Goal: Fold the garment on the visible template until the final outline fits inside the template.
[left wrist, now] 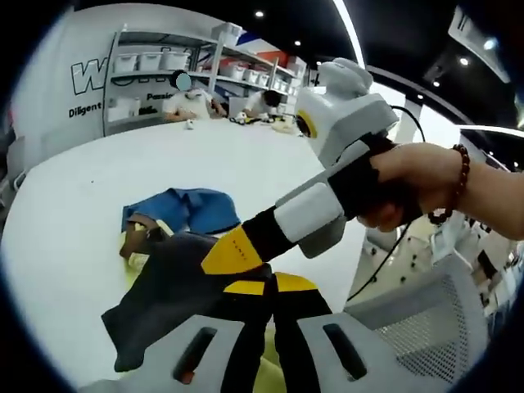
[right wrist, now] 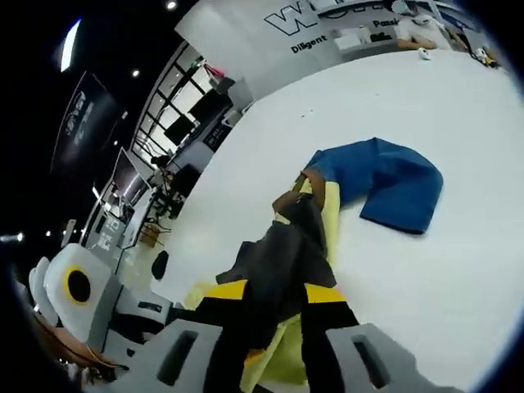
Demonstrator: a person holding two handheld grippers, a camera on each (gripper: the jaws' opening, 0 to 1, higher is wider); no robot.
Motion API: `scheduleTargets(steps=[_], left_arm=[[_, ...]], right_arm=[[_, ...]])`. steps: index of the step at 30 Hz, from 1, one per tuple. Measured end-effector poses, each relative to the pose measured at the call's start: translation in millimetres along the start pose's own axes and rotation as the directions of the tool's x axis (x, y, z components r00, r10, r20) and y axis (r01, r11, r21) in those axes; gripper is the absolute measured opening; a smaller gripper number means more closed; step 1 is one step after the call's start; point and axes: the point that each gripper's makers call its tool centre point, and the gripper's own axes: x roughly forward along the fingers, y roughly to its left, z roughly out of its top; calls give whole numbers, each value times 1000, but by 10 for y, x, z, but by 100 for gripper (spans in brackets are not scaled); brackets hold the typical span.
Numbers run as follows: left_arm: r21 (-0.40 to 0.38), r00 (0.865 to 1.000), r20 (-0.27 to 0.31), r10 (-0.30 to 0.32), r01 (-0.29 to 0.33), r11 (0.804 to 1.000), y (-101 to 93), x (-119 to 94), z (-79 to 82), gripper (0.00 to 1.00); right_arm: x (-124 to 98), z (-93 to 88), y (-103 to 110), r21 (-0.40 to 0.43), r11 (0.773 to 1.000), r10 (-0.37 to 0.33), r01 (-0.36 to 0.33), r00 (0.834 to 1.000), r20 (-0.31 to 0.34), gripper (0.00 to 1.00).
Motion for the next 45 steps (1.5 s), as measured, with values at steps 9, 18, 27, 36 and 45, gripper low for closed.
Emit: scheduleTargets(steps=[9,18,27,36,45], left_arm=[[-41,1000,10,2,-2,999,34,-41,-13,0],[-100,999,48,1,4,995,216,-344,32,2],[-205,983,52,176,-162,965,896,-652,-7,18],[-308,959,-77,272,-282,909,1318,-707,-447,37],[-424,940,-218,261,-332,842,1415,-655,-874,44]], right_arm=[[0,-6,19,-24,1000,3,-3,1000,-12,0],[-31,17,20,-25,1000,8,-8,1000,1,0],[-55,5,-14,-13,1000,-1,1,1000,-2,0],[-59,-7,-28,-9,1000,2,-2,1000,-1,0],[-57,-15,-28,-12,1000,5,-5,1000,-3,0]])
